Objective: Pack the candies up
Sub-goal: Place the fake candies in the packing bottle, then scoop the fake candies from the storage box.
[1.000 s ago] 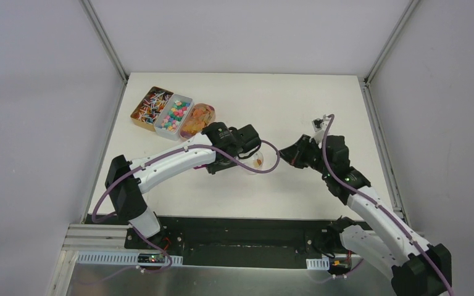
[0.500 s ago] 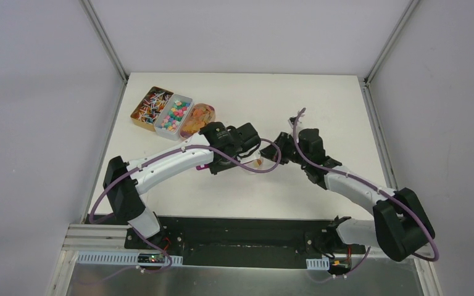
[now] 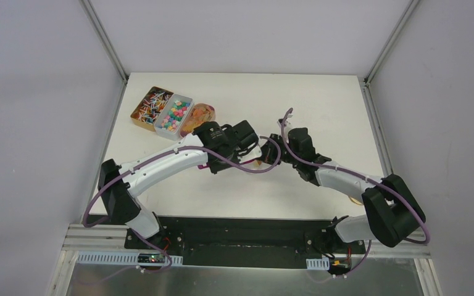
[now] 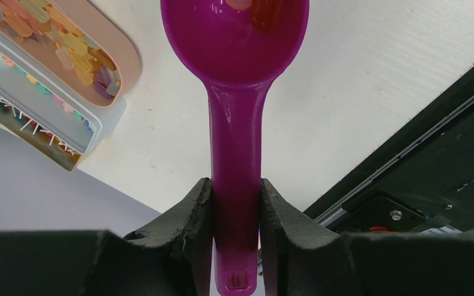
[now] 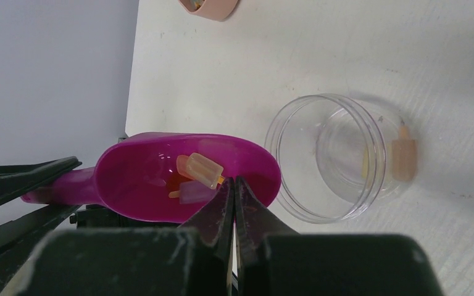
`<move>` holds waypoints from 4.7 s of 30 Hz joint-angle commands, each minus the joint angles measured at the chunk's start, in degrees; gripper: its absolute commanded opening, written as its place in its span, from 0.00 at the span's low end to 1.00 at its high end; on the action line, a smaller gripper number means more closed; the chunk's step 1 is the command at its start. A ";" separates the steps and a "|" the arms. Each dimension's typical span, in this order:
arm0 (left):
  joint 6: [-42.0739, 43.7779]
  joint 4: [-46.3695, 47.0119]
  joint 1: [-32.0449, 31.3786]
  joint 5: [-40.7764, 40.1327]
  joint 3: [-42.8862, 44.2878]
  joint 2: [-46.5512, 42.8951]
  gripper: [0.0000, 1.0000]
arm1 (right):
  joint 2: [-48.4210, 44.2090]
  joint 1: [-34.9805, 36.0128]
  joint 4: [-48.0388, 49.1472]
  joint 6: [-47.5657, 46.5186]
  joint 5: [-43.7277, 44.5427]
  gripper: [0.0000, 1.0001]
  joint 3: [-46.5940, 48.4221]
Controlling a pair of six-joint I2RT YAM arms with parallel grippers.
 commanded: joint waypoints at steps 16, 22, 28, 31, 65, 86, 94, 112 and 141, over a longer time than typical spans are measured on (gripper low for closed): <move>3.85 7.03 -0.32 2.59 0.10 -4.88 0.00 | 5.26 2.73 1.36 0.05 -0.42 0.00 2.94; 4.55 8.46 -0.35 3.24 -0.11 -4.67 0.00 | 4.73 2.71 0.87 -5.00 6.08 0.00 2.85; 5.18 8.04 -0.34 3.46 1.14 -3.27 0.00 | 4.75 2.70 0.26 -5.51 6.38 0.00 3.14; 5.34 7.08 -0.32 3.14 1.70 -2.57 0.00 | 4.34 2.76 0.24 -5.51 6.34 0.00 3.23; 6.33 3.30 0.33 -2.38 6.98 -0.76 0.00 | -12.23 -0.77 -8.28 -7.33 12.78 0.00 0.74; 2.28 13.38 19.99 -1.98 -8.09 -19.63 0.00 | -34.07 -2.92 -24.63 -14.97 17.91 0.82 2.78; -5.19 6.18 27.58 3.57 -1.04 -11.43 0.00 | -35.62 -2.94 -30.29 -17.72 15.94 1.00 5.47; -6.75 -3.17 33.60 2.89 15.04 9.14 0.00 | -23.35 -3.51 -24.64 -16.11 13.38 0.94 9.07; 0.39 1.07 37.74 7.20 22.10 20.53 0.00 | 58.99 -3.68 -3.08 0.02 2.35 0.41 72.10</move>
